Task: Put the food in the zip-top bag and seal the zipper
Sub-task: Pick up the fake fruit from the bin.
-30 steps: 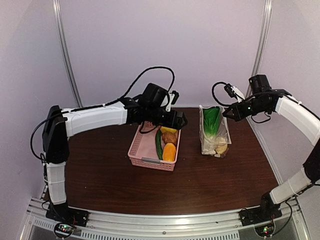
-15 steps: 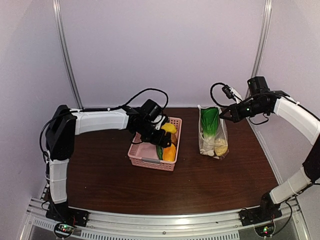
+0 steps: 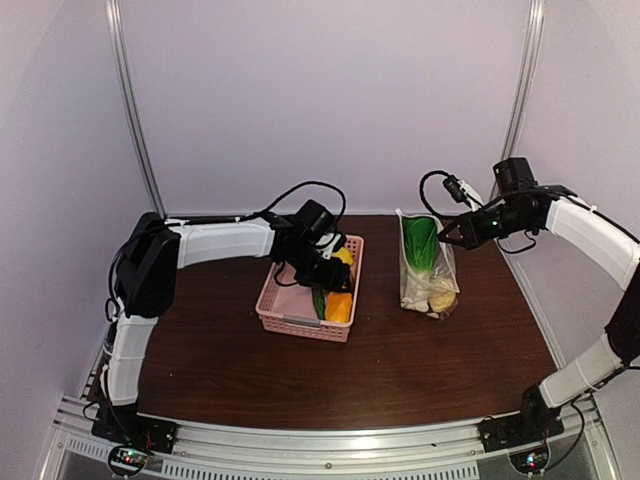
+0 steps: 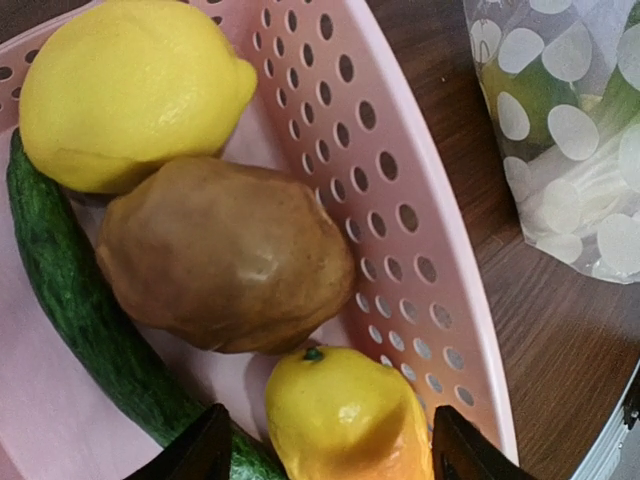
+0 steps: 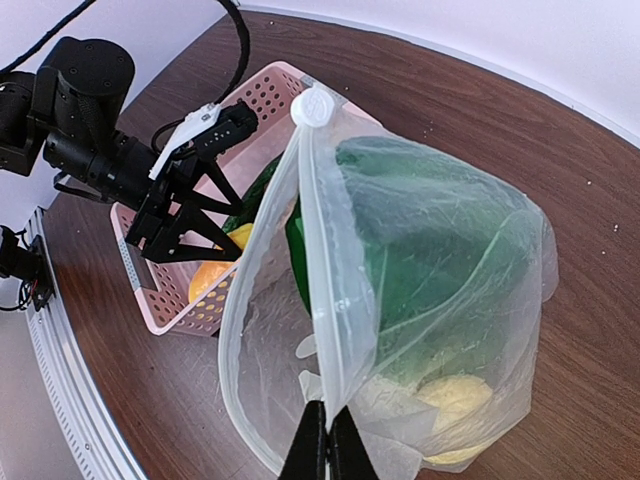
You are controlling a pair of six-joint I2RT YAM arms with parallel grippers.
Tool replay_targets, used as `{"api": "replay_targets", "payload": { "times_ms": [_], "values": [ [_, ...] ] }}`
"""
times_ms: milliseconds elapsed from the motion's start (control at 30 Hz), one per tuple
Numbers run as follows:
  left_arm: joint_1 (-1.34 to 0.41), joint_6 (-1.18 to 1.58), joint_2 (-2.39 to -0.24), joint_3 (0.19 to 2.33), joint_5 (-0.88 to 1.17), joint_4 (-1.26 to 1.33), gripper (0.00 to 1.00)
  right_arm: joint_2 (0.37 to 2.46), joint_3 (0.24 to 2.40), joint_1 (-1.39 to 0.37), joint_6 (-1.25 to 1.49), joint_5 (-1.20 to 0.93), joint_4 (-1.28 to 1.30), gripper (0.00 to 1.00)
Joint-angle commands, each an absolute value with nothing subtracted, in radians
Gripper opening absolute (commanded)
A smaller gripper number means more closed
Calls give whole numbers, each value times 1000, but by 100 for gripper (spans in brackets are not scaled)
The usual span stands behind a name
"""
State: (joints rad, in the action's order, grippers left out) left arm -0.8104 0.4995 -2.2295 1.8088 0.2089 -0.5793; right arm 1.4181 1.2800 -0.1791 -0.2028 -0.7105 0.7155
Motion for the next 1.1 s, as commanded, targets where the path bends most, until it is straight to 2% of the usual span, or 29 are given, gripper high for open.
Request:
{"api": "replay_targets", "payload": {
  "times_ms": [0,300,600,833,933,1067],
  "values": [
    [-804,512,-2286,1866,275,-608,68,1413,1268,-185,-195,-729,707,0],
    [-804,504,-2303,1875,297,-680,66,1408,1259,-187,-198,-721,707,0],
    [-804,491,-2194,1886,203,-682,40,1404,1271,-187,-199,-712,723,0],
    [-805,466,-2044,1913,57,-675,31,1409,1386,-187,-224,-657,841,0],
    [-814,450,-1941,1833,78,-522,25,1427,1473,-187,-225,-643,925,0],
    [-872,418,-1794,1628,156,-123,19,1455,1547,-186,-213,-628,1005,0]
  ]
}}
